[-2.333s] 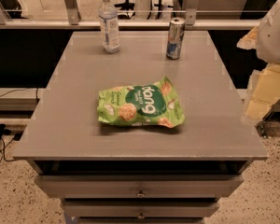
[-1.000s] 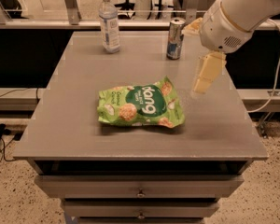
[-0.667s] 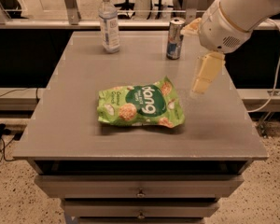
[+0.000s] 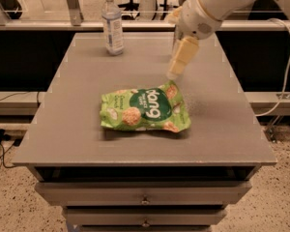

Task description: Move blue plastic bottle near green rice chip bag

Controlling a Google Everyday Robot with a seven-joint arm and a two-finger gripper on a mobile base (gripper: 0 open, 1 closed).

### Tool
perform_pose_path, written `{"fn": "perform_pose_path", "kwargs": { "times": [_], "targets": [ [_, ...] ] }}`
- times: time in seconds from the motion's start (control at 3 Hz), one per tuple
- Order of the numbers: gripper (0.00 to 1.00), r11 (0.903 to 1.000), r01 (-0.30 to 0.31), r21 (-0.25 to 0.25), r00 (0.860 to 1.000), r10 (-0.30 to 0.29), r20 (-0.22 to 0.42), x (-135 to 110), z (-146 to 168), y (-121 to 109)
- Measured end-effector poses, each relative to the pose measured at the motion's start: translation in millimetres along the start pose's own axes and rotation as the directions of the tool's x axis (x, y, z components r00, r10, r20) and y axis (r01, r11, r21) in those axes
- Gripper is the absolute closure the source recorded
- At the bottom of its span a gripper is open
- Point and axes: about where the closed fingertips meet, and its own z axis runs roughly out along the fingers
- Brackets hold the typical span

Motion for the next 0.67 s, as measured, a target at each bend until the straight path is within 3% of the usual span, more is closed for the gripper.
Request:
{"fn": "perform_pose_path", "kwargs": {
  "times": [0.67],
  "targets": [
    [0.00,0.9999,0.007,-0.013,0.995,-0.006,0.100,-49,45,-48]
  ]
}}
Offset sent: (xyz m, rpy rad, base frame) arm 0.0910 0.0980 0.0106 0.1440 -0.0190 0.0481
